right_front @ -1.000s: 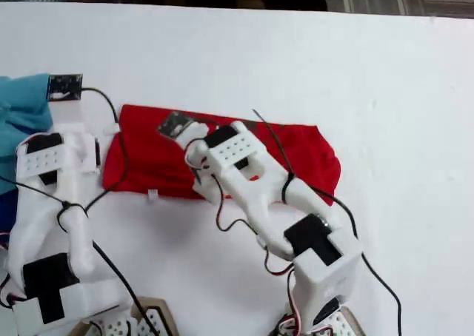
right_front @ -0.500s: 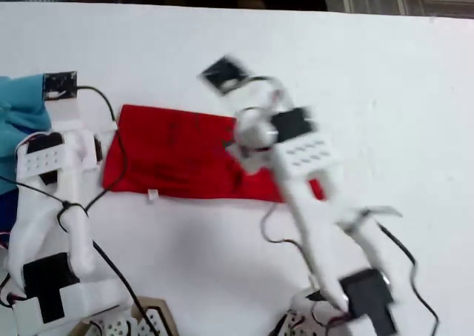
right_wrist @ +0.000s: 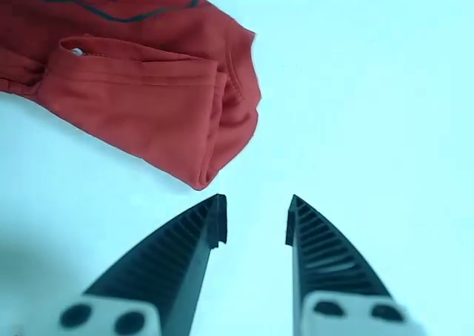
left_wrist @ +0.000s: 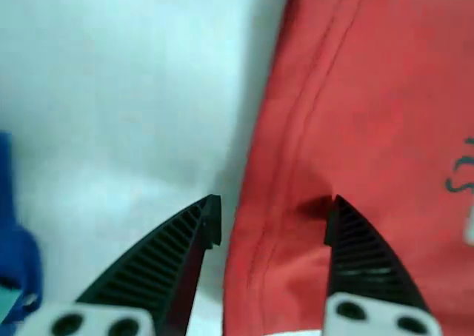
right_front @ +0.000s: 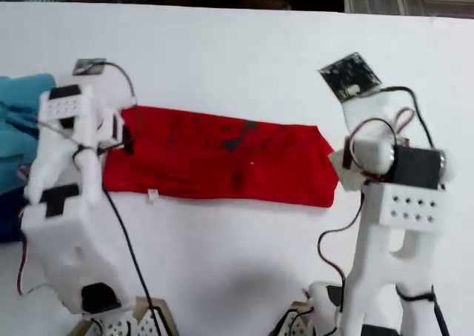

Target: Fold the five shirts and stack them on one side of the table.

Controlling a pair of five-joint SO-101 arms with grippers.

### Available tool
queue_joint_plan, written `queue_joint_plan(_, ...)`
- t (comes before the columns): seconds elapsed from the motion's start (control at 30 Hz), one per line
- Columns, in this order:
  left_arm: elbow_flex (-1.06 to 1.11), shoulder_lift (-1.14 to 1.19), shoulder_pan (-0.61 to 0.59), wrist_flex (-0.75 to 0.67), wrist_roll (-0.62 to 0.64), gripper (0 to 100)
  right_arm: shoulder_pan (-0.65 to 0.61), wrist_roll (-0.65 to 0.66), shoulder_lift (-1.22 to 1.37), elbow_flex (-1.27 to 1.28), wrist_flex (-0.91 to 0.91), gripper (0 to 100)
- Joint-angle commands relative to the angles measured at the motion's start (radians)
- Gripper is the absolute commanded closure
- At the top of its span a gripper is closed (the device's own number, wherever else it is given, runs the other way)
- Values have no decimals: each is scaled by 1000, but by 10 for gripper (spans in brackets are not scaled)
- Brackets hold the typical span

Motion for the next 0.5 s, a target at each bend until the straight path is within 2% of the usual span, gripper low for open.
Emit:
queue_joint_plan(0.0,-197,107,48,127,5,751,27,8,-67,-31,27,865)
queue_joint_plan(0.3,-641,440,48,471,5,751,147,8,-91,-31,38,865)
queue_joint_plan(0.47,-773,539,43,511,5,752,170,9,-94,-29,39,865)
